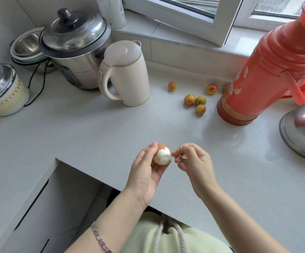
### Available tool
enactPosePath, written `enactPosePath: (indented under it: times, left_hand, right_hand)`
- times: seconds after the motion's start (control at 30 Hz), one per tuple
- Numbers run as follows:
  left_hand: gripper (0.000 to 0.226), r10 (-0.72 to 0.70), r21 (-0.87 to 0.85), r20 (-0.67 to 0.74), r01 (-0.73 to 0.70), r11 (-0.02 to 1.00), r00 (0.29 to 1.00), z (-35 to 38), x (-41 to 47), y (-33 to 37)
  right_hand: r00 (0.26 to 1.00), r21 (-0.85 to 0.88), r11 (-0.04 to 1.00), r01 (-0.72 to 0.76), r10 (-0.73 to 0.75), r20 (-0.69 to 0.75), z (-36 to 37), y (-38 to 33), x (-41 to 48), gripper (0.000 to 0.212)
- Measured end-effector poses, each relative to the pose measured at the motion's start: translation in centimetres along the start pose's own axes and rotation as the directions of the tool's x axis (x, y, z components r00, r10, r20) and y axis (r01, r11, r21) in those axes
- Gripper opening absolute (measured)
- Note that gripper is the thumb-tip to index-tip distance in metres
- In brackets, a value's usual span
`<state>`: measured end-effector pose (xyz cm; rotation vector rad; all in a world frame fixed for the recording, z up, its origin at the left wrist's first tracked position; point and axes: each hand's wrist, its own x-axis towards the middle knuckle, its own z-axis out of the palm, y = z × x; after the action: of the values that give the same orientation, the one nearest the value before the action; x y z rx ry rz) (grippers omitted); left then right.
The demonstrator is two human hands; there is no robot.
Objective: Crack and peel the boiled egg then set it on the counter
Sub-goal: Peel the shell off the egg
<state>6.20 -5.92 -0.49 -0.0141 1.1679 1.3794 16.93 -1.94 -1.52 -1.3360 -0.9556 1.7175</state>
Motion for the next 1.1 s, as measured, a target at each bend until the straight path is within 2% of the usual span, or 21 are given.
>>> enactPosePath:
  times: [0.1, 0.23, 0.33, 0.43, 0.57, 0.63, 0.73, 0.83, 1.0, 1.1]
  left_hand:
    - [0.012, -0.053, -0.074, 0.033, 0.055, 0.996, 0.998, -0.2, -0.1, 0.5]
    - [0.019, -0.035, -0.009, 0.047, 0.036, 0.999, 0.998, -0.5, 0.0, 0.8]
    - [0.020, -0.018, 0.044, 0.045, 0.016, 0.999, 0.999, -0.5, 0.0, 0.7]
    - [0.020, -0.012, 0.055, 0.039, 0.010, 0.998, 0.999, -0.2, -0.3, 0.5]
    - [0.023, -0.013, 0.035, -0.002, 0.013, 0.999, 1.000, 0.1, -0.5, 0.2]
    - [0.025, -0.013, 0.031, -0.005, 0.013, 0.999, 1.000, 0.1, -0.6, 0.1]
    - [0.030, -0.015, 0.032, -0.016, 0.015, 0.999, 1.000, 0.2, -0.6, -0.1]
    - [0.033, -0.015, 0.039, -0.042, 0.017, 0.999, 0.999, 0.2, -0.6, -0.1]
    - [0.026, -0.016, 0.058, -0.036, 0.018, 0.998, 0.999, 0.1, -0.6, -0.3]
    - [0.026, -0.017, 0.065, -0.029, 0.019, 0.998, 0.999, 0.2, -0.6, -0.2]
  right_hand:
    - [0.997, 0.086, 0.995, -0.053, 0.048, 0.063, -0.4, -0.3, -0.1, 0.041]
    - [0.983, -0.044, 0.993, -0.107, 0.112, 0.143, -1.2, -0.5, -0.1, 0.020]
    - [0.976, -0.090, 0.989, -0.114, 0.128, 0.178, -1.3, -0.2, -0.1, 0.015]
    - [0.979, -0.228, 0.974, -0.004, 0.051, 0.198, -1.1, -0.2, -0.5, 0.009]
    - [0.984, -0.297, 0.949, 0.109, -0.060, 0.170, -0.9, 0.0, -0.6, 0.011]
    - [0.971, -0.397, 0.889, 0.227, -0.176, 0.161, -0.7, 0.6, -0.5, 0.014]
    - [0.935, -0.511, 0.785, 0.350, -0.328, 0.135, -0.7, 1.7, -0.4, 0.012]
    - [0.888, -0.564, 0.699, 0.439, -0.433, 0.155, -0.8, 2.5, -0.3, 0.023]
    - [0.802, -0.608, 0.577, 0.545, -0.570, 0.178, -0.6, 2.8, -0.3, 0.029]
    - [0.788, -0.618, 0.558, 0.553, -0.592, 0.171, -0.6, 2.8, -0.1, 0.028]
